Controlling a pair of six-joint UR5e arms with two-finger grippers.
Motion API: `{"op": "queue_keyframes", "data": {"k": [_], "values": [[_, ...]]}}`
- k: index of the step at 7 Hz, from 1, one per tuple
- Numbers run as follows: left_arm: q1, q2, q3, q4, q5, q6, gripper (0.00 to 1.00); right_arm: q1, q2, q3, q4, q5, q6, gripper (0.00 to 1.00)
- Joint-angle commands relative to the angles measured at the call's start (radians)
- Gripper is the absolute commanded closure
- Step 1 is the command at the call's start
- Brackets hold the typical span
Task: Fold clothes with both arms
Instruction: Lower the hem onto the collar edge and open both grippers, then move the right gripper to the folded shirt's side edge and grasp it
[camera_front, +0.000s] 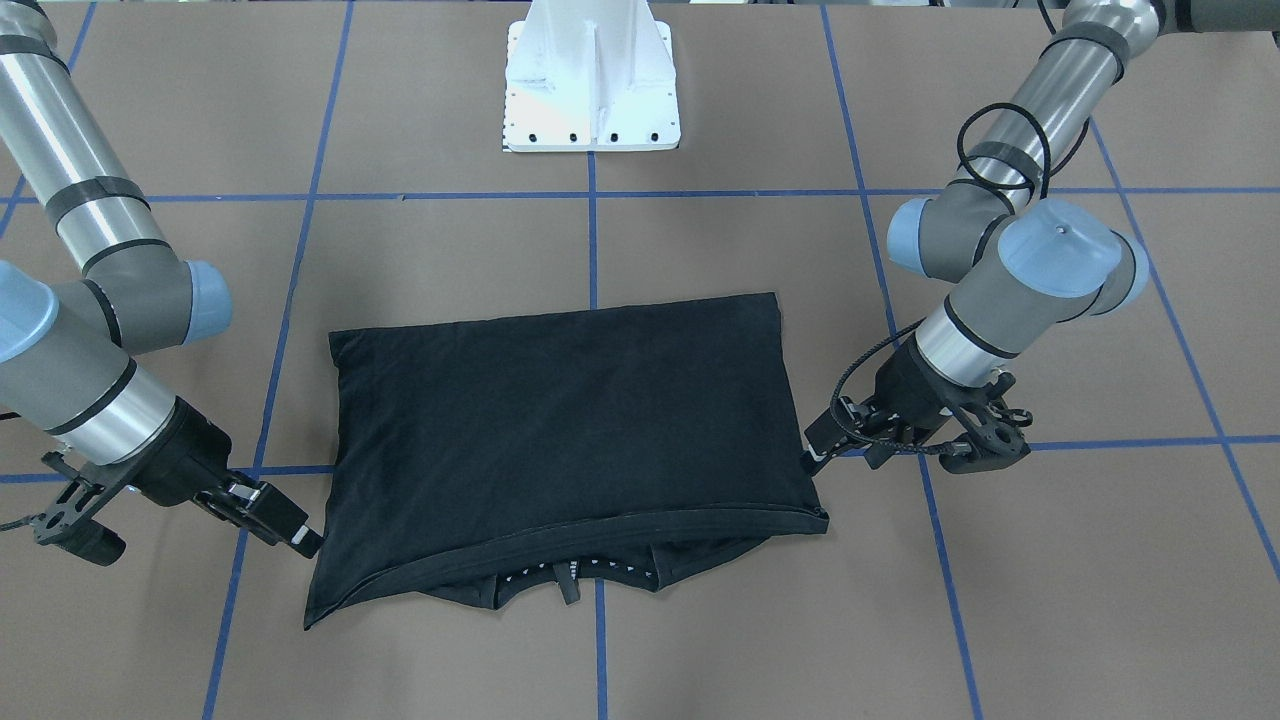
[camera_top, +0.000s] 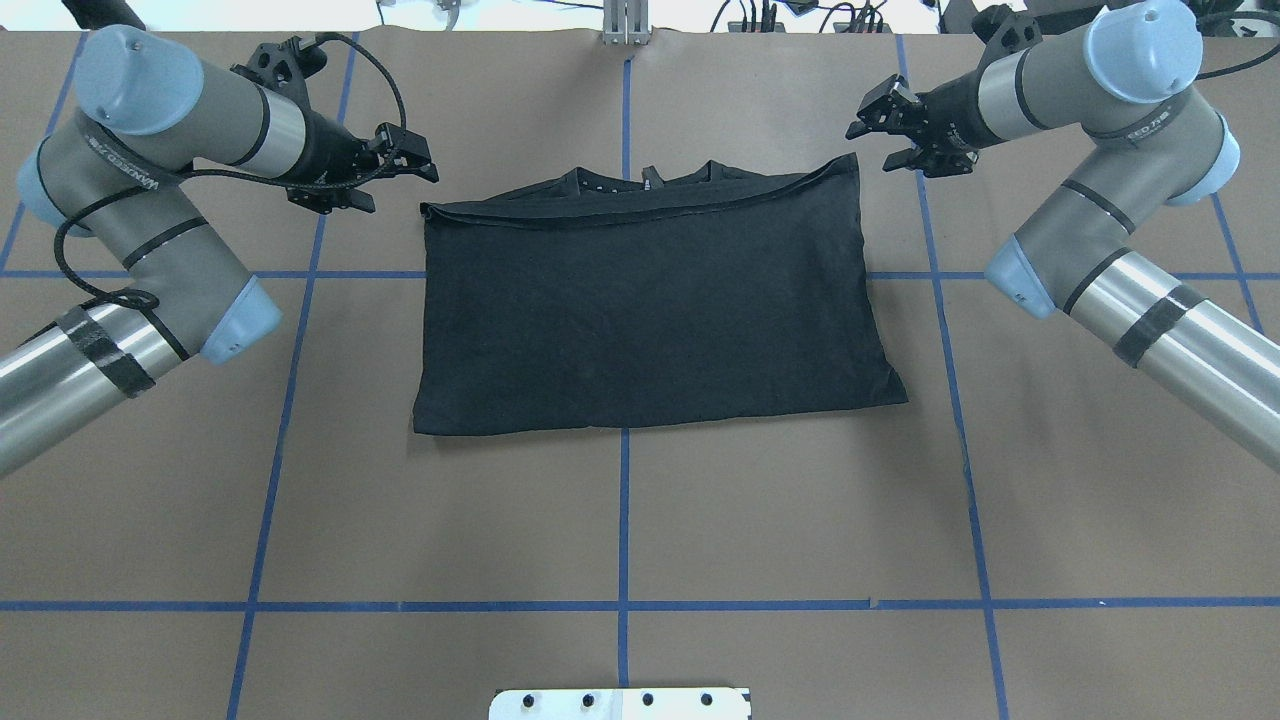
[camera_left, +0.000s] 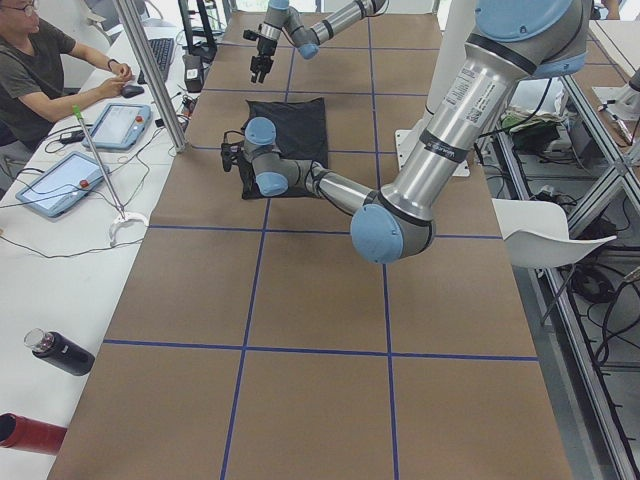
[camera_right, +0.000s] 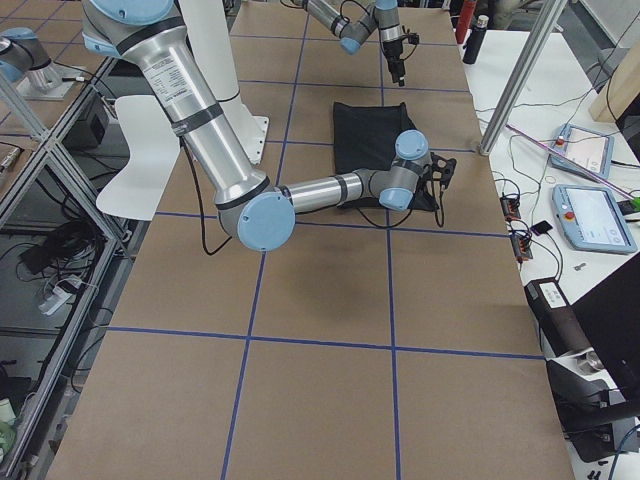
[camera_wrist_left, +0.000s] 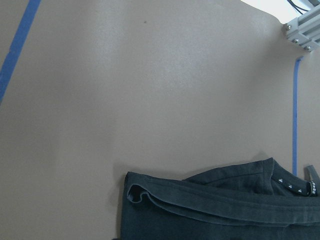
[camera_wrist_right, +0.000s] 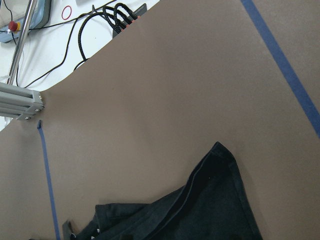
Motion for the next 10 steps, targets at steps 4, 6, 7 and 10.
{"op": "queue_keyframes", "data": {"k": [4,6,7,10], "values": [[-0.004,0.01,-0.065,0.004,-0.001,-0.007,0.01,-0.102,-0.159,0.194,-0.001,0.052,0.009,0.01],[-0.004,0.012,-0.074,0.004,-0.001,-0.007,0.01,-0.122,-0.241,0.26,-0.001,0.115,0.009,0.01],[-0.004,0.013,-0.081,0.004,-0.001,-0.009,0.01,-0.139,-0.259,0.26,0.002,0.16,0.009,0.01],[-0.003,0.018,-0.088,0.006,-0.001,-0.01,0.01,-0.174,-0.295,0.26,0.005,0.185,0.009,0.01]]}}
